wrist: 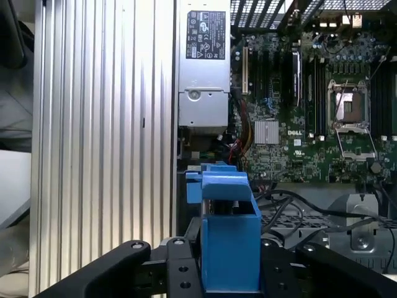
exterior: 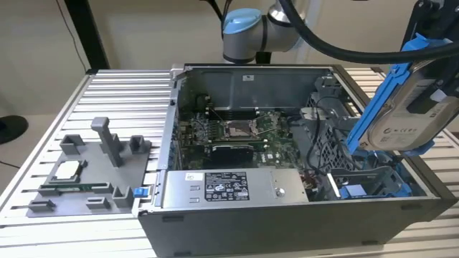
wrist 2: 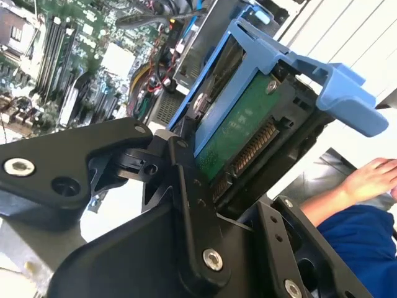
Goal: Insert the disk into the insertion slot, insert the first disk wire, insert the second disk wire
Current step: 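Insert the disk into the insertion slot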
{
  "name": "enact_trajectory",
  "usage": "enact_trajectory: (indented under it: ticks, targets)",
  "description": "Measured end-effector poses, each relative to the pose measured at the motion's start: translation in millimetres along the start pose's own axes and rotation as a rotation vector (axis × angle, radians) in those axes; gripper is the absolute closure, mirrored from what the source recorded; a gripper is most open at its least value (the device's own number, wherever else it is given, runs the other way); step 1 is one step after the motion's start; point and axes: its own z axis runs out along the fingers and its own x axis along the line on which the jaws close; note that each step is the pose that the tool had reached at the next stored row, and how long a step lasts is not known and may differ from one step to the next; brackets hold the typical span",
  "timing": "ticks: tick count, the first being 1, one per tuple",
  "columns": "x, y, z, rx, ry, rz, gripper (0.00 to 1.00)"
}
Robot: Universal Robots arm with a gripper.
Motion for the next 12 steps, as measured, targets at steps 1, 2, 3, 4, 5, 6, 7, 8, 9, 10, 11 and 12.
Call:
enact_trajectory:
  ticks: [1, 2, 3, 4, 5, 6, 7, 8, 9, 10, 11, 12]
  targets:
    - [-0.1, -2.5, 0.2, -0.0018, 0.0001, 0.0, 1.0]
    - [-0.1, -4.8, 0.6, -0.0027, 0.0, 0.0, 1.0]
    - [-0.1, -6.4, 0.9, -0.0029, 0.0, 0.0, 1.0]
    - [-0.2, -7.1, 1.2, -0.0029, 0.0001, 0.0, 1.0]
    - [-0.2, -7.4, 1.3, -0.0029, 0.0004, -0.001, 1.0]
    - [-0.2, -7.4, 1.3, -0.0029, 0.0004, 0.0, 1.0]
    - [-0.2, -7.4, 1.4, -0.0029, 0.0004, 0.0, 1.0]
    - [-0.1, -7.4, 1.4, -0.0029, 0.0003, 0.0, 1.0]
    - [-0.1, -7.4, 1.5, -0.0029, 0.0002, 0.0, 1.0]
    - [-0.1, -7.5, 1.5, -0.0029, 0.0002, -0.001, 1.0]
    - [-0.1, -7.5, 1.6, -0.0029, 0.0002, -0.001, 1.0]
    - [-0.1, -7.6, 2.1, -0.0029, -0.0001, -0.001, 1.0]
